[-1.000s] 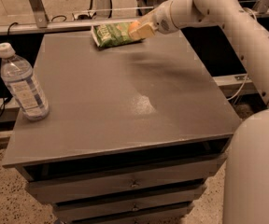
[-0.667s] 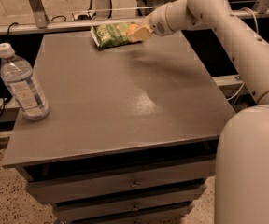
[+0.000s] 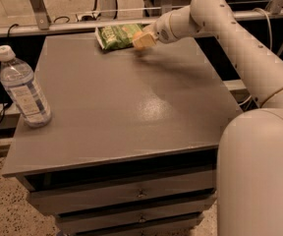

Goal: Move orange near green jalapeno chip bag

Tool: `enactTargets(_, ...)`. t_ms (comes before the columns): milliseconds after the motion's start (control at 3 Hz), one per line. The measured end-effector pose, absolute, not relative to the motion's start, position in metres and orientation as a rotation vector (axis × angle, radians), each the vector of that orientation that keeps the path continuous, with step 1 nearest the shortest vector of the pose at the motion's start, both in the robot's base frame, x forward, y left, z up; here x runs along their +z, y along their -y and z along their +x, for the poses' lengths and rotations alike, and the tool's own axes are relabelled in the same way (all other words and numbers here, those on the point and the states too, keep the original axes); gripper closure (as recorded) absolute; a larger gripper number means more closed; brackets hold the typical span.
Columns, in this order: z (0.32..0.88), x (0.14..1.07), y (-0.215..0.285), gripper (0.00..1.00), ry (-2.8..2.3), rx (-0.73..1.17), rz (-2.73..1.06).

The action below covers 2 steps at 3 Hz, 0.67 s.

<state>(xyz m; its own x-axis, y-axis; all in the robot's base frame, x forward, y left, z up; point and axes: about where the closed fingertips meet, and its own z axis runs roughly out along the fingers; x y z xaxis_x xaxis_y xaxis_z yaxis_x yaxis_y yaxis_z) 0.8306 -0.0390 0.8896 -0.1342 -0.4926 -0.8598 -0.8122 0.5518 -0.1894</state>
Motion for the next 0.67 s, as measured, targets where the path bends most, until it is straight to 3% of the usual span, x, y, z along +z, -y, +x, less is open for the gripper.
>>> enactTargets(333,0.8369,0.8800,0.0361,0.00,-1.800,0.413,-1.064)
enactTargets(667,0.8358,0.8826,0.0413,0.00,-1.798,0.412,-1.058)
